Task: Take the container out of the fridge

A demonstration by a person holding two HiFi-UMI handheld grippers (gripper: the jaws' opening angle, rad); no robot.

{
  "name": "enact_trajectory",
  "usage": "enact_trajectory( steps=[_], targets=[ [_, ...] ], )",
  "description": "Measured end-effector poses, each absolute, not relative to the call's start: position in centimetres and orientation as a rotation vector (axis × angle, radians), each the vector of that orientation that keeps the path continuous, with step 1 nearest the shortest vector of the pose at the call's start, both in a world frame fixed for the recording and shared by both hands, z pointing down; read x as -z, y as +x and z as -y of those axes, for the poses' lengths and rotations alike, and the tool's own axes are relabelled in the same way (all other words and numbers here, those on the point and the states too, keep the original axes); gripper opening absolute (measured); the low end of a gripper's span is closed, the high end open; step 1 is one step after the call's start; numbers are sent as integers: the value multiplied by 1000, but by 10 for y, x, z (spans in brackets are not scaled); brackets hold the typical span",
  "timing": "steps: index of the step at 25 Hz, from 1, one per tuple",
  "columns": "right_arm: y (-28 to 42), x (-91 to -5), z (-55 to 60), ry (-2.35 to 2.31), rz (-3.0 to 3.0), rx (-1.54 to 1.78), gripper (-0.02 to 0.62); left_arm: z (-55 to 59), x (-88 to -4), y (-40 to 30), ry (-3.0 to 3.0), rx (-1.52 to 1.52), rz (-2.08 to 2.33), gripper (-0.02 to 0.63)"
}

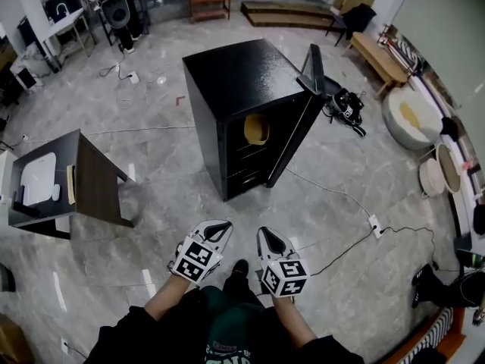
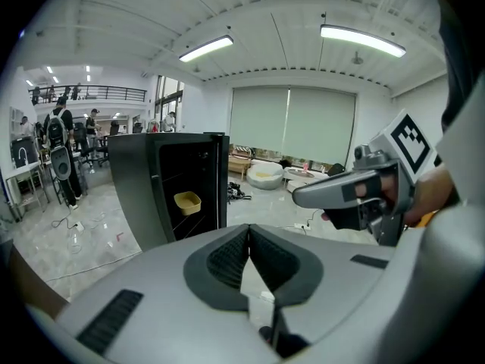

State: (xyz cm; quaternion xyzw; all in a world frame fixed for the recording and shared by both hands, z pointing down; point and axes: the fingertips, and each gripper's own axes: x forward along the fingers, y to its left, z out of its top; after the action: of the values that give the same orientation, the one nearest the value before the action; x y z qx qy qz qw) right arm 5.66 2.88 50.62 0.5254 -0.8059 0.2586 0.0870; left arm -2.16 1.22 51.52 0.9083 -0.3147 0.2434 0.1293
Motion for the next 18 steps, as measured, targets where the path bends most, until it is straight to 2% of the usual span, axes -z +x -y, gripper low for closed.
enact_trajectory(
  steps=[18],
  targets=[
    [82,-514,19,1445,2462,-785,35,29,-514,-6,2569,-713,1044,14]
  ],
)
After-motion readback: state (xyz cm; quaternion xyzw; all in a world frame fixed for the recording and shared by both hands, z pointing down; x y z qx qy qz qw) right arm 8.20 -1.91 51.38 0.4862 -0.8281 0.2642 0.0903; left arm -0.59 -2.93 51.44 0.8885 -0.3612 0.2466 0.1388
